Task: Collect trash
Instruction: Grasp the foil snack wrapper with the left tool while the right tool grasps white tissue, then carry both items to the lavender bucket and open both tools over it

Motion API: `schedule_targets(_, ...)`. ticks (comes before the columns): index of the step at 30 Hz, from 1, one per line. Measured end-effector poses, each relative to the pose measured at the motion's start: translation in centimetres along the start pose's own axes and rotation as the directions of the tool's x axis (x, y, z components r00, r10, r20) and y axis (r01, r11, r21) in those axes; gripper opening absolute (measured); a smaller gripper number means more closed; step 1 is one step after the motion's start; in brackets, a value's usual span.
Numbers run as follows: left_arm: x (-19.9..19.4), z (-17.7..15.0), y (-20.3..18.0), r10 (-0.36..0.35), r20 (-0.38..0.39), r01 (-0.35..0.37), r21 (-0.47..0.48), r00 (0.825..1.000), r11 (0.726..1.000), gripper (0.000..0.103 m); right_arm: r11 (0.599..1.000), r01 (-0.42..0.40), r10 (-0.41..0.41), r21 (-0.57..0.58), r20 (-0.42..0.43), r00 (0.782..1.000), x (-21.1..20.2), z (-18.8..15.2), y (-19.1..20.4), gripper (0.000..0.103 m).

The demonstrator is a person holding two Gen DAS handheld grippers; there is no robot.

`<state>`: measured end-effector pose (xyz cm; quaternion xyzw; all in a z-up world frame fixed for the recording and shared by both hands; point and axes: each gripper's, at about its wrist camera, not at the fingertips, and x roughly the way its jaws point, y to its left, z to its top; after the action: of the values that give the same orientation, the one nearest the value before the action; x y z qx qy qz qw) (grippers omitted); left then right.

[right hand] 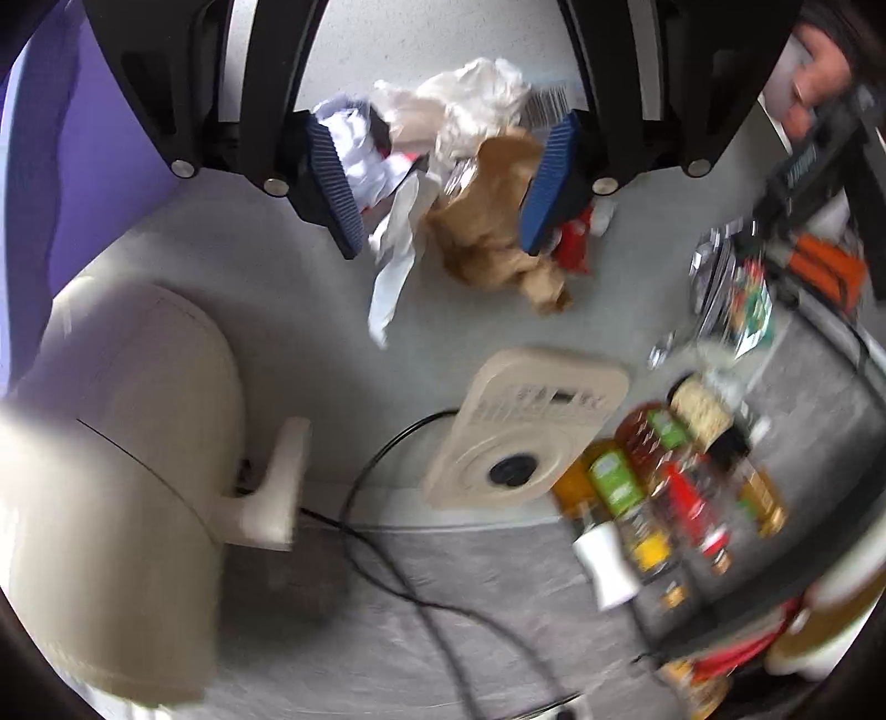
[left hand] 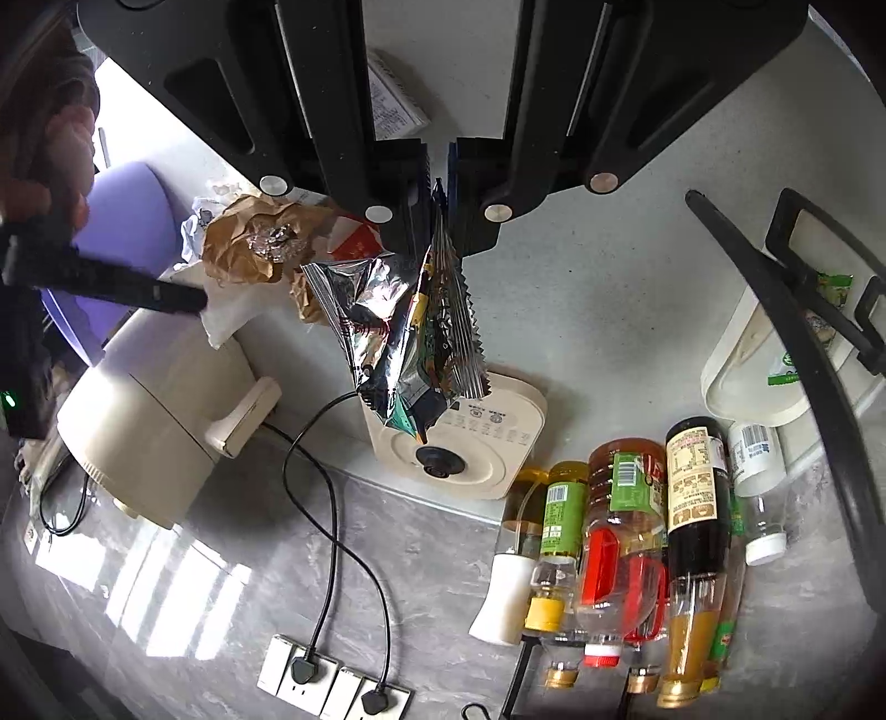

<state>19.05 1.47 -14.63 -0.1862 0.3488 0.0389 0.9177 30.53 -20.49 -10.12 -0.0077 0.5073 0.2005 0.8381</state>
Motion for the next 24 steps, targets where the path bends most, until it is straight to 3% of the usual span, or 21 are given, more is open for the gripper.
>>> schedule_targets(4,-0.9,-0.7,-0.3,0.032,0.011,-0.031,-0.045,0.999,0.999,0.005,0.998,0.010,-0.008,0.054,-0.032,0.999,1.9,0.9,-1.6,0.055)
schedule_targets(7,-2.5,-1.4,-1.0,0.050,0.027,-0.048,-0.078,0.998,0.996,0.005,0.994,-0.009,0.021,0.111,-0.104,0.994,4.1,1.0,-2.8,0.029)
schedule_targets(8,-2.8,-1.6,-1.2,0.057,0.031,-0.055,-0.077,0.998,0.996,0.005,0.992,-0.009,0.024,0.125,-0.119,0.993,4.6,1.0,-3.1,0.014)
schedule_targets(9,-3.3,-1.8,-1.3,0.068,0.031,-0.066,-0.078,0.997,0.995,0.005,0.990,-0.014,0.031,0.137,-0.126,0.992,4.8,0.8,-3.3,0.006)
schedule_targets(16,-6.8,-2.2,-1.7,0.140,0.070,-0.132,-0.100,0.988,0.986,0.005,0.995,-0.050,0.053,0.084,-0.028,0.998,1.7,1.6,-2.3,0.004)
schedule_targets(24,-8.9,-1.0,-3.7,0.143,0.122,-0.132,-0.088,0.982,0.987,0.005,0.997,-0.069,0.072,-0.040,0.096,0.993,-4.6,2.8,0.2,0.004)
